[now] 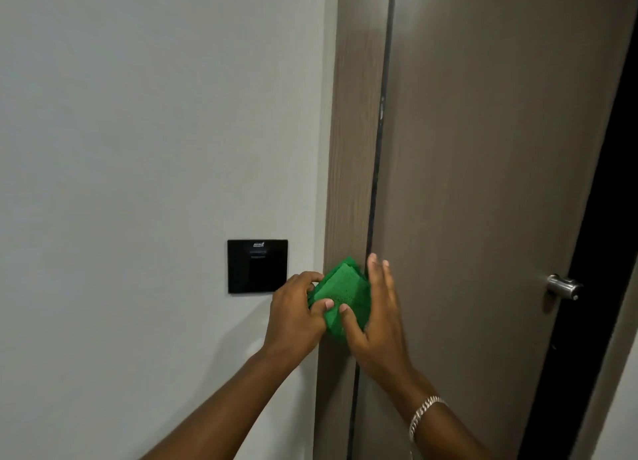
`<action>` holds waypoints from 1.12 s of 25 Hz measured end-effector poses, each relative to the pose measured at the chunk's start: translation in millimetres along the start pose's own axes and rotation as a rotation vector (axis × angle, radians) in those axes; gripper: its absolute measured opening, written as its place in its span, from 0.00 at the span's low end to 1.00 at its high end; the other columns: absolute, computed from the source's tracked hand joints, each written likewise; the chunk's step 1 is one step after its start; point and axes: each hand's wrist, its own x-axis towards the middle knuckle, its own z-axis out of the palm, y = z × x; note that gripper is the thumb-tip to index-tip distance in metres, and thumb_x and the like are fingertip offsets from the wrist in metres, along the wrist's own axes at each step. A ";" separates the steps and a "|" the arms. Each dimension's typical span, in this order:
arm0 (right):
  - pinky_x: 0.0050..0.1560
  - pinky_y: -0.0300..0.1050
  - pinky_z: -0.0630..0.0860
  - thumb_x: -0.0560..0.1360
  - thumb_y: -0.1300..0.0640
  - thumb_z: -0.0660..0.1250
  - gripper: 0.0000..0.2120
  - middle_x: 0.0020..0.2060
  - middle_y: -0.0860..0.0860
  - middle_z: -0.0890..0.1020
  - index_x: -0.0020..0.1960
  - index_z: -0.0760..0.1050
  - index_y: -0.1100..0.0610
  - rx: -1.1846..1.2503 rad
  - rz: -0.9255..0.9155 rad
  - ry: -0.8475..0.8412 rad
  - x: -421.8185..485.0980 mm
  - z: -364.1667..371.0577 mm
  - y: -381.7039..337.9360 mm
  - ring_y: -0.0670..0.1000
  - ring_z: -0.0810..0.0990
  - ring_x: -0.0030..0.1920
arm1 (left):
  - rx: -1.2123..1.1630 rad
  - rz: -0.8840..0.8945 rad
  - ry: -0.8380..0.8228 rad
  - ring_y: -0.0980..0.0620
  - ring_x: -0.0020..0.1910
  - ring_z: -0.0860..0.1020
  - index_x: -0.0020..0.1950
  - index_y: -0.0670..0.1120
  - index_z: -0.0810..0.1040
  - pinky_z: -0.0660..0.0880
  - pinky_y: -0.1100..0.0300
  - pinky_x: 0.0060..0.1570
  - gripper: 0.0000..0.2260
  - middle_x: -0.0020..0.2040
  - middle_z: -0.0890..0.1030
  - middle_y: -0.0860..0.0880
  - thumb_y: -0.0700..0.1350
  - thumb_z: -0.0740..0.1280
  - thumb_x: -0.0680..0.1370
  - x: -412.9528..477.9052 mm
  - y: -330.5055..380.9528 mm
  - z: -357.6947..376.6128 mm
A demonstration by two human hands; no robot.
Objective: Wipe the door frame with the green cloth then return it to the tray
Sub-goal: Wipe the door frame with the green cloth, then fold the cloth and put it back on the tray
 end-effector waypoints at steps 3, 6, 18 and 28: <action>0.72 0.48 0.70 0.71 0.42 0.71 0.40 0.74 0.37 0.65 0.78 0.56 0.42 0.357 0.241 0.121 -43.2 26.2 -14.9 0.42 0.65 0.75 | -0.087 -0.110 0.002 0.66 0.41 0.77 0.47 0.52 0.80 0.76 0.70 0.37 0.10 0.41 0.81 0.55 0.38 0.72 0.73 -28.3 -23.8 -21.8; 0.59 0.44 0.80 0.69 0.46 0.75 0.34 0.64 0.38 0.75 0.70 0.64 0.35 0.614 0.395 0.092 -76.7 66.0 -38.3 0.44 0.78 0.64 | -0.071 -0.219 0.040 0.65 0.35 0.76 0.45 0.46 0.80 0.72 0.72 0.32 0.03 0.38 0.81 0.50 0.38 0.71 0.74 -64.4 -54.9 -47.7; 0.53 0.35 0.75 0.75 0.58 0.73 0.16 0.51 0.47 0.81 0.61 0.75 0.49 0.480 0.560 -0.611 -242.2 234.6 -93.2 0.46 0.80 0.52 | 0.333 -0.877 0.262 0.47 0.28 0.71 0.28 0.46 0.67 0.66 0.56 0.31 0.23 0.25 0.71 0.50 0.53 0.61 0.81 -261.2 -229.3 -139.0; 0.62 0.44 0.70 0.74 0.61 0.71 0.20 0.62 0.57 0.77 0.65 0.72 0.59 0.206 0.596 -1.062 -380.5 350.9 -43.5 0.57 0.76 0.62 | 0.149 -1.290 -0.076 0.58 0.23 0.78 0.42 0.44 0.82 0.77 0.64 0.26 0.06 0.34 0.83 0.49 0.45 0.71 0.77 -398.3 -358.6 -144.7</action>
